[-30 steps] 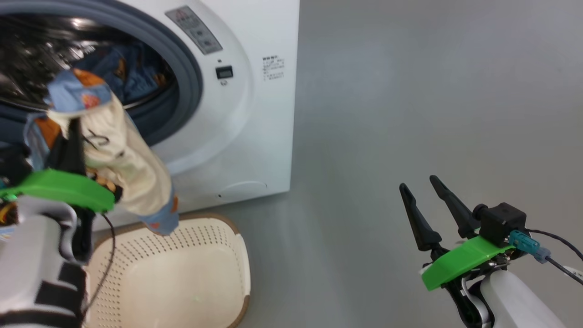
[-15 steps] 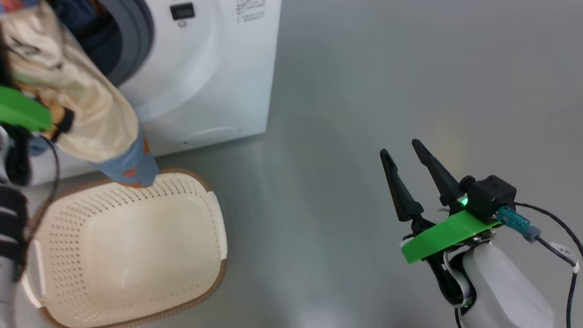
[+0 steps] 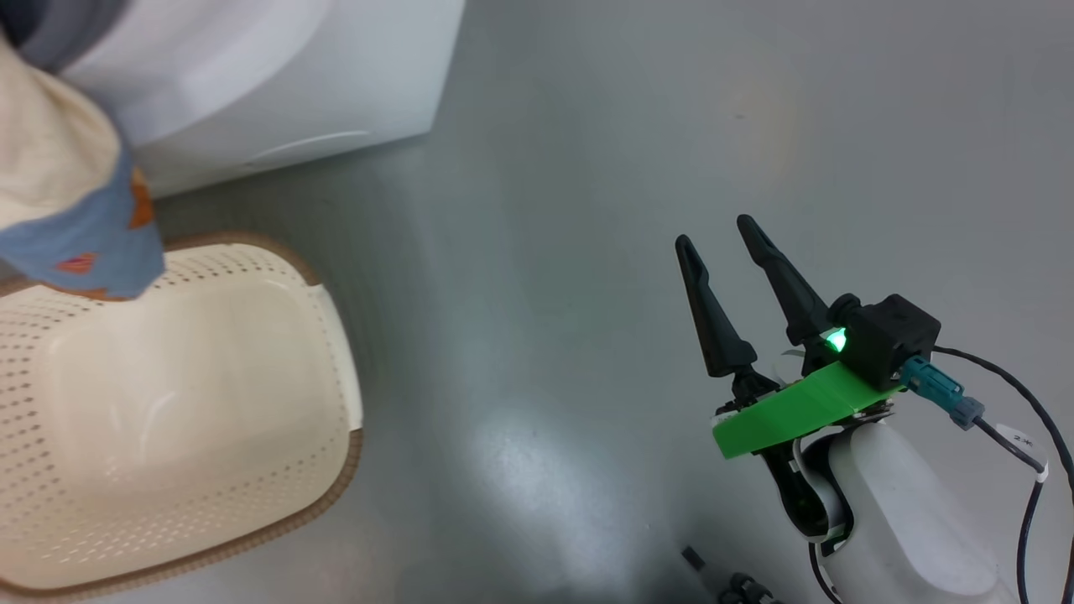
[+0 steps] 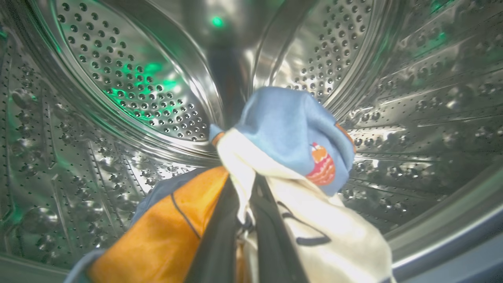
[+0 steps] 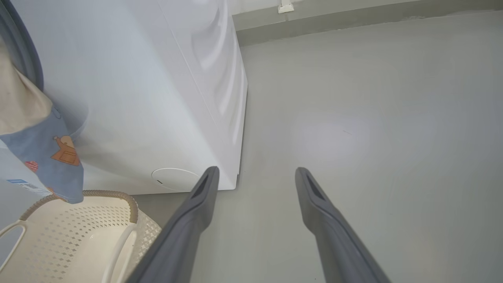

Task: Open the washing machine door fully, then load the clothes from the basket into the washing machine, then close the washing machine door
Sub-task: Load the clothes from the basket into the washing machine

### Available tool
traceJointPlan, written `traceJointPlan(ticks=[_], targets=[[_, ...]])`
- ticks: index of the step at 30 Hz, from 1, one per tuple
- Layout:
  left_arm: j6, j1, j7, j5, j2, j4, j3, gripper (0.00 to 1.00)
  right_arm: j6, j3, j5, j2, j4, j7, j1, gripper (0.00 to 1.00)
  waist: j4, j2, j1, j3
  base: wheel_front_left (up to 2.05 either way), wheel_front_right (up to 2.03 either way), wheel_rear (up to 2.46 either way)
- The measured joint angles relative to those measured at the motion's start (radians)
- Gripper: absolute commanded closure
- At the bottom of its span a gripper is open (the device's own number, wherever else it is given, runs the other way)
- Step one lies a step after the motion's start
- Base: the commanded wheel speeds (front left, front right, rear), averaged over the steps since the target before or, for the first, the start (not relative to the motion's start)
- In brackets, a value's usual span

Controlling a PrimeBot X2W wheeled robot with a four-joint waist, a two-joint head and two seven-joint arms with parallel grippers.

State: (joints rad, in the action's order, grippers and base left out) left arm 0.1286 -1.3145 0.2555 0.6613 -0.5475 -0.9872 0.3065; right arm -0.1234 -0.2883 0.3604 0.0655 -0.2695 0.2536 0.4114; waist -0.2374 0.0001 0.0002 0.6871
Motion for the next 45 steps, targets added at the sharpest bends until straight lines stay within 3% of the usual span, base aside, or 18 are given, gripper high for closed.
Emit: traceJointPlan(ticks=[4,8,12,17,18,19,21,24,28,30,34,39,45], targets=[[0.0,-0.04,0.0,0.013,-0.038,0.012,0.012,1.0,0.0,0.001,-0.001,-0.003,0.005,0.0,0.0,0.0,-0.033,0.0,-0.0001,0.028,0.0,0.0,0.0],[0.0,-0.076,0.0,0.027,-0.069,0.11,-0.013,1.0,0.0,0.002,-0.001,-0.007,0.012,0.0,0.0,0.0,-0.056,0.0,-0.0001,0.049,0.0,0.0,0.0],[0.0,-0.083,0.001,-0.032,-0.099,0.248,-0.112,1.0,0.0,0.002,-0.001,-0.008,0.016,0.0,0.009,0.0,-0.068,0.0,-0.0002,0.064,0.0,0.0,0.0],[0.0,-0.075,0.001,-0.088,-0.08,0.286,-0.24,1.0,0.0,0.0,-0.001,-0.012,0.017,0.0,0.021,0.0,-0.075,0.0,-0.0002,0.066,0.0,0.0,0.0],[0.0,-0.07,0.002,-0.096,-0.072,0.277,-0.258,0.58,0.0,0.0,-0.001,-0.012,0.016,0.0,0.021,0.0,-0.076,0.0,-0.0002,0.064,0.0,0.0,0.0],[0.0,-0.062,0.003,-0.098,-0.063,0.243,-0.264,0.0,0.0,-0.001,-0.001,-0.013,0.015,0.0,0.021,0.0,-0.076,0.0,-0.0002,0.06,0.0,0.0,0.0],[0.0,-0.037,-0.01,-0.098,-0.045,0.15,-0.239,0.0,0.0,0.0,-0.001,-0.013,0.014,0.0,0.02,0.0,-0.077,0.0,-0.0002,0.05,0.0,0.0,0.0],[0.0,-0.019,-0.145,-0.071,-0.017,0.018,-0.198,0.0,0.0,0.002,-0.001,-0.015,0.01,0.0,0.02,0.0,-0.077,0.0,-0.0002,0.033,0.0,0.0,0.0],[0.0,-0.021,-0.282,-0.052,-0.016,-0.06,-0.133,0.0,0.0,-0.001,0.0,-0.015,0.009,0.0,0.019,0.0,-0.074,0.0,-0.0002,0.002,0.0,0.0,0.0],[0.0,-0.021,-0.295,-0.032,-0.015,-0.065,-0.112,0.0,0.0,-0.003,0.0,-0.015,0.005,0.0,0.019,0.0,-0.072,0.0,-0.0002,-0.012,0.0,0.0,0.0],[0.0,-0.016,-0.273,-0.006,-0.016,-0.062,-0.078,0.0,0.0,-0.005,0.002,-0.015,-0.006,0.0,0.019,0.0,-0.067,0.0,-0.0002,-0.041,0.0,0.0,0.0],[0.0,0.041,-0.129,0.0,-0.019,-0.035,-0.026,0.0,0.0,-0.005,0.009,-0.015,-0.016,0.0,0.019,0.0,-0.059,0.0,-0.0003,-0.085,0.0,0.0,0.0],[0.0,0.168,-0.028,0.05,0.028,-0.016,0.027,0.0,0.0,-0.007,0.018,-0.007,-0.036,0.0,0.019,0.0,-0.043,0.0,-0.0003,-0.156,0.0,0.0,0.0]])
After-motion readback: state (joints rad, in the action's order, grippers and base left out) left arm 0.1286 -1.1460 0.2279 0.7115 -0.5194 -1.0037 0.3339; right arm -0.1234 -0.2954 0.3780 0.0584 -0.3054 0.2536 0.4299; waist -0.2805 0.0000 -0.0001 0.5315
